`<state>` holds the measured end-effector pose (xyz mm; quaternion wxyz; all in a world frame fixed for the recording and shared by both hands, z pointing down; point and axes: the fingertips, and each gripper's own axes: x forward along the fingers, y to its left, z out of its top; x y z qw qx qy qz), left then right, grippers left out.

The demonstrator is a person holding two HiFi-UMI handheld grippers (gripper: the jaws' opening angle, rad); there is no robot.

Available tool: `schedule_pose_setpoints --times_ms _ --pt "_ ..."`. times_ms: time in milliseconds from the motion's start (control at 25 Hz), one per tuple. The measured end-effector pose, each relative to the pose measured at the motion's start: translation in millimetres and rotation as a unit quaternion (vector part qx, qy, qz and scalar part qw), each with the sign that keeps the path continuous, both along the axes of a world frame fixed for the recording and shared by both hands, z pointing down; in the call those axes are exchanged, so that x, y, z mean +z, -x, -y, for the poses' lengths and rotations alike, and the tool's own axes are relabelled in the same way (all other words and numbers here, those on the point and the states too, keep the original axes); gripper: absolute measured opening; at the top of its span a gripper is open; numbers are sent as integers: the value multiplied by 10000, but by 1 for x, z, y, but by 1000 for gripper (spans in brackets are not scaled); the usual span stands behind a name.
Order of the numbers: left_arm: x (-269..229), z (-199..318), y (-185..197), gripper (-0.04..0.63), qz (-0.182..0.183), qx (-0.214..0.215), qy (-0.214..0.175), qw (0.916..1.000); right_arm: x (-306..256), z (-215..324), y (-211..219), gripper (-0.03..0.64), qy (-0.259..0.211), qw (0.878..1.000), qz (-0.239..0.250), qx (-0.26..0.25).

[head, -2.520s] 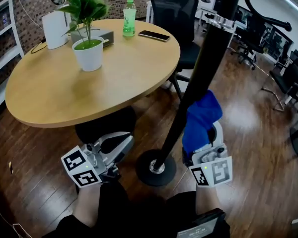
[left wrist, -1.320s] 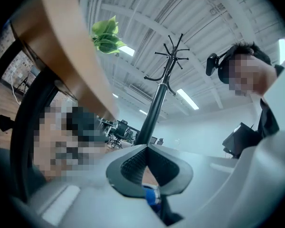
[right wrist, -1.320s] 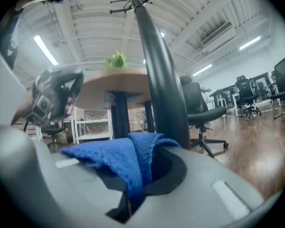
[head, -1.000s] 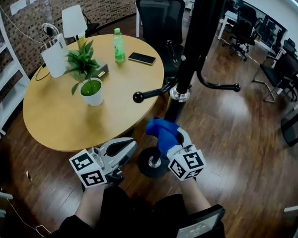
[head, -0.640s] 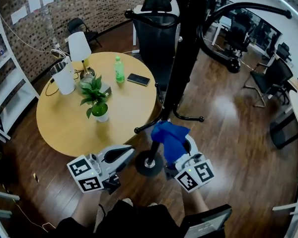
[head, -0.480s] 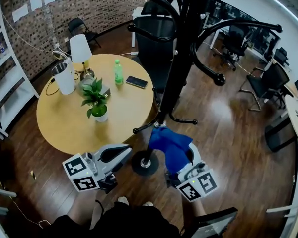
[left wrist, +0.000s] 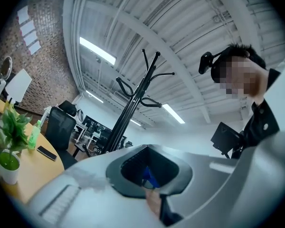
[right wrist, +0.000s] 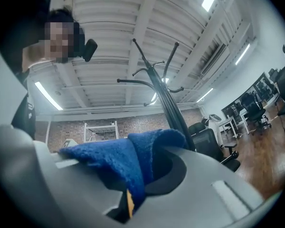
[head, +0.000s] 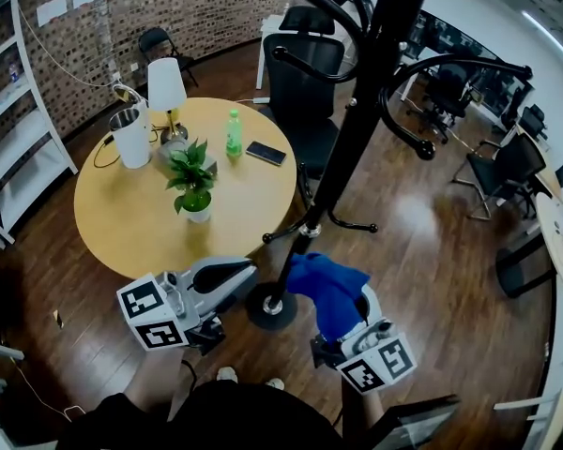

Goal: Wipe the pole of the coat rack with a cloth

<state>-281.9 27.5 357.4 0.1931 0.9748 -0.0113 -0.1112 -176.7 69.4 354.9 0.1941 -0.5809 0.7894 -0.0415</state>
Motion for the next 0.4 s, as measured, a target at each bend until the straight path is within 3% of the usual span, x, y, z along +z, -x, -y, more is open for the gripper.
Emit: schedule_pose_setpoints --times_ms 400 --pt "-5 -4 6 3 -107 157 116 9998 -9 1 22 21 -49 9999 -62 -125"
